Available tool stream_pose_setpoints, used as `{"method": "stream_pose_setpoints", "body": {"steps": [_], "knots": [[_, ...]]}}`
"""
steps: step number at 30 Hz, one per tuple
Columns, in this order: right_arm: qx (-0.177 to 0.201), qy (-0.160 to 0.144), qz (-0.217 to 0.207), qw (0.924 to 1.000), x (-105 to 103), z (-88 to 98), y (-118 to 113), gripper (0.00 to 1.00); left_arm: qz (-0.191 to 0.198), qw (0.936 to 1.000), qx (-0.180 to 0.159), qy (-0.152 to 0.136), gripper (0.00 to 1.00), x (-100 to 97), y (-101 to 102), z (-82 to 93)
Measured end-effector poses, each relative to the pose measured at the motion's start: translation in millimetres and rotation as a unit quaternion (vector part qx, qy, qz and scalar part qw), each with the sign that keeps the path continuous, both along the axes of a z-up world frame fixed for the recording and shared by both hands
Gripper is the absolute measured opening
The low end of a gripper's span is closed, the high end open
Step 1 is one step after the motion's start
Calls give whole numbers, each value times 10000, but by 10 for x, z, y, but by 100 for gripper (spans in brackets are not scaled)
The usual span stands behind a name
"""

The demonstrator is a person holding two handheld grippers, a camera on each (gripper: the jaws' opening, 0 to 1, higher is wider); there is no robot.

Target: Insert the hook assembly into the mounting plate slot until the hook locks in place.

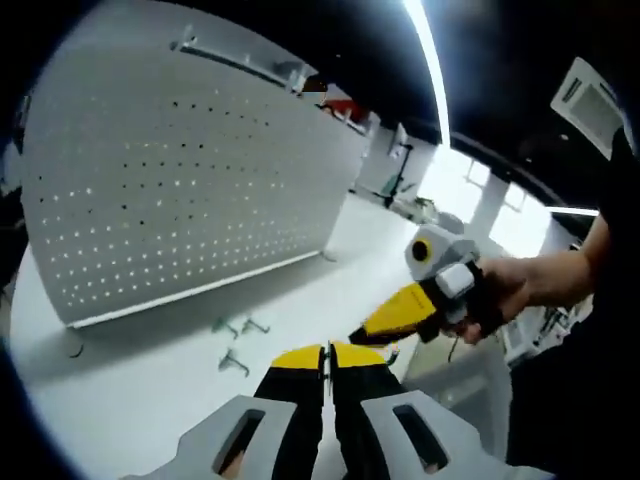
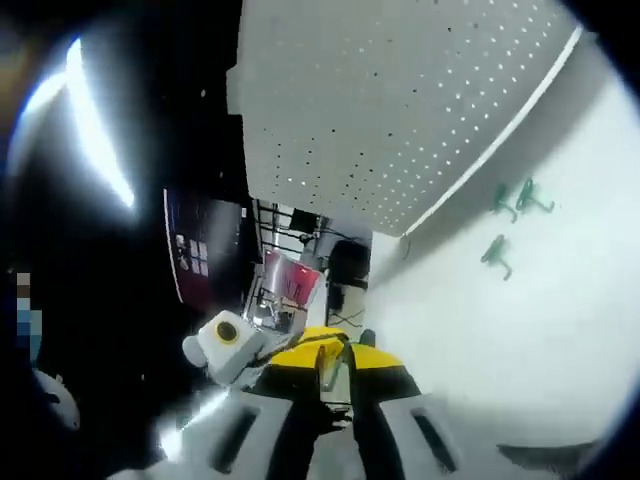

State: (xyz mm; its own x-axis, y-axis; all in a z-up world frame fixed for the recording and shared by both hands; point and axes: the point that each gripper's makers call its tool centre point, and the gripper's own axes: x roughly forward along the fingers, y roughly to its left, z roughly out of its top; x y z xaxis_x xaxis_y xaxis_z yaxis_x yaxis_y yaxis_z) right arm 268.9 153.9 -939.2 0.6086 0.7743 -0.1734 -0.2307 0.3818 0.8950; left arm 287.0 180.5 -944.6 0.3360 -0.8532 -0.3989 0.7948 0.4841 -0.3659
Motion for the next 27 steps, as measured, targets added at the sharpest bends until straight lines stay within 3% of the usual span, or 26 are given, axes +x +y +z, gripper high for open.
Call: {"method": "stream_pose_setpoints", "body": {"steps": [2, 3, 4, 5, 6, 7, 8, 9, 12, 13, 16, 18, 20, 21, 26, 27], "knots": [[-917, -585, 333, 9935, -25, 26, -6, 7, 131, 9999, 26, 84, 1, 45, 35, 5], [-1571, -1007, 507, 9811, -26, 47, -9, 8, 183, 9998, 69, 94, 1, 76, 52, 7], [-1788, -1165, 559, 9754, -27, 59, -9, 10, 284, 9995, 116, 120, 1, 102, 73, 4], [-2306, -1593, 622, 9579, -8, 125, 3, 12, 381, 9990, 154, 161, 1, 137, 97, 6], [-2585, -1846, 708, 9456, -12, 172, 28, 13, 457, 9987, 141, 200, 1, 156, 107, 15], [-2965, -2227, 836, 9249, -20, 244, 78, 13, 642, 9973, 106, 350, 1, 192, 132, 20], [-3181, -2477, 869, 9110, -20, 296, 113, 13, 740, 9962, 84, 455, 1, 204, 144, 22], [-3489, -2789, 931, 8898, -8, 353, 156, 12, 845, 9947, -37, 579, 1, 225, 143, 42], [-3903, -3209, 1038, 8567, 12, 394, 268, 11, 943, 9931, -95, 686, 1, 238, 152, 36], [-3917, -3218, 1074, 8552, 25, 368, 293, 11, 985, 9922, -154, 749, 1, 235, 148, 41], [-3826, -3134, 1099, 8621, 75, 295, 374, 11, 1020, 9869, -581, 1108, 1, 174, 97, 102], [-3856, -3160, 1128, 8595, 81, 271, 397, 11, 1126, 9819, -762, 1323, 1, 150, 101, 131], [-3954, -3255, 1240, 8499, 74, 254, 422, 9, 1161, 9784, -957, 1420, 1, 123, 95, 189], [-4044, -3372, 1286, 8404, 73, 262, 429, 8, 1168, 9790, -910, 1400, 1, 117, 109, 181], [-4104, -3449, 1388, 8327, 59, 274, 478, 5, 1192, 9783, -865, 1456, 1, 91, 142, 155], [-4238, -3569, 1431, 8201, 70, 274, 476, 4, 1196, 9780, -877, 1465, 1, 88, 147, 157]]}}
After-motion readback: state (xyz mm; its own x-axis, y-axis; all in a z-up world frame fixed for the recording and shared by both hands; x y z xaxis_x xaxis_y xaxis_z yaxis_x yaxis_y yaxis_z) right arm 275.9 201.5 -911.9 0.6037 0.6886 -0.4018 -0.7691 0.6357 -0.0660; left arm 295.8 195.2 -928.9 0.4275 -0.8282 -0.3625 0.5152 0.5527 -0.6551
